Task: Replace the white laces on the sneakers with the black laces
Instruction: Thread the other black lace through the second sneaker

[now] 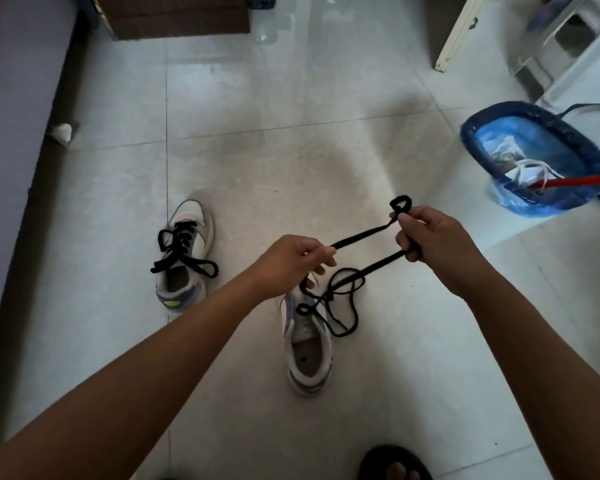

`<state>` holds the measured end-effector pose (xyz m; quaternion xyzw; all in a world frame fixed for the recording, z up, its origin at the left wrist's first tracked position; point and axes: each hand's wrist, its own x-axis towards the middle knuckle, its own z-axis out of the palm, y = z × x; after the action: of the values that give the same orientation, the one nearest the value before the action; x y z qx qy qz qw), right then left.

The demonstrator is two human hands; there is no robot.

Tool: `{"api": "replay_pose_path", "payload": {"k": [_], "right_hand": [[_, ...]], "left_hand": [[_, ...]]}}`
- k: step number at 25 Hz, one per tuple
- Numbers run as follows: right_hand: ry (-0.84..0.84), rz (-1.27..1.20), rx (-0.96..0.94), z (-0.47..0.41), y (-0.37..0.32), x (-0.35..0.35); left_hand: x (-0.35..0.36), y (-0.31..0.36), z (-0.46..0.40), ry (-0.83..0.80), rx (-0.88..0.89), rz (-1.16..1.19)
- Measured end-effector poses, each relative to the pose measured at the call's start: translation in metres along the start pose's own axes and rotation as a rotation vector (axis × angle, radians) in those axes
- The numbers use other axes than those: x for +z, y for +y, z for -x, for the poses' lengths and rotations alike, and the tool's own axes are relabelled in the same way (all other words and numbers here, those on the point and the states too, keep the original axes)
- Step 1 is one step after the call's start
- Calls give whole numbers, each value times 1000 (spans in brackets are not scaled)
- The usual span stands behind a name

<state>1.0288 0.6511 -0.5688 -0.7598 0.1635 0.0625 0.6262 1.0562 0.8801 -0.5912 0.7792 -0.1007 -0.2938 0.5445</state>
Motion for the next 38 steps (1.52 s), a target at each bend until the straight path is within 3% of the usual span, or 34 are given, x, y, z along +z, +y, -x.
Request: {"api": "replay_pose_path", "payload": {"k": [5, 9, 12, 14, 16, 20, 22, 25, 28, 31, 34, 35, 38], "right_hand": [[226, 289, -23, -12, 26, -39], [170, 131, 133, -7, 57, -78], [237, 308, 190, -10, 77, -108], [233, 375, 266, -11, 89, -133], [179, 464, 360, -8, 101, -158], [164, 509, 428, -12, 131, -205], [168, 437, 449, -13, 121, -203], [-25, 134, 510, -19, 77, -155], [-289, -161, 413, -35, 7, -87], [-411, -162, 255, -31, -42, -14], [-536, -56, 279, -13, -44, 50], [-569, -1, 284, -6, -36, 63], [-563, 97, 260, 10, -11, 68]], "left_hand": [[-59, -11, -2, 255, -137, 21], [-112, -37, 14, 397, -215, -171], [-142, -49, 26, 391, -265, -132], [-165, -55, 37, 297, -294, 28], [-188, -65, 47, 317, -313, 303], [-218, -83, 65, 749, -361, 506], [-218, -83, 62, 814, -371, 540], [-205, -58, 45, 685, -420, 697], [-179, -9, 21, 431, -361, 633], [-113, 33, 4, 179, -383, 537], [-23, 27, 6, -64, -514, 555], [-4, 21, 7, -45, -504, 600], [-1, 6, -2, 214, -485, 752]]}}
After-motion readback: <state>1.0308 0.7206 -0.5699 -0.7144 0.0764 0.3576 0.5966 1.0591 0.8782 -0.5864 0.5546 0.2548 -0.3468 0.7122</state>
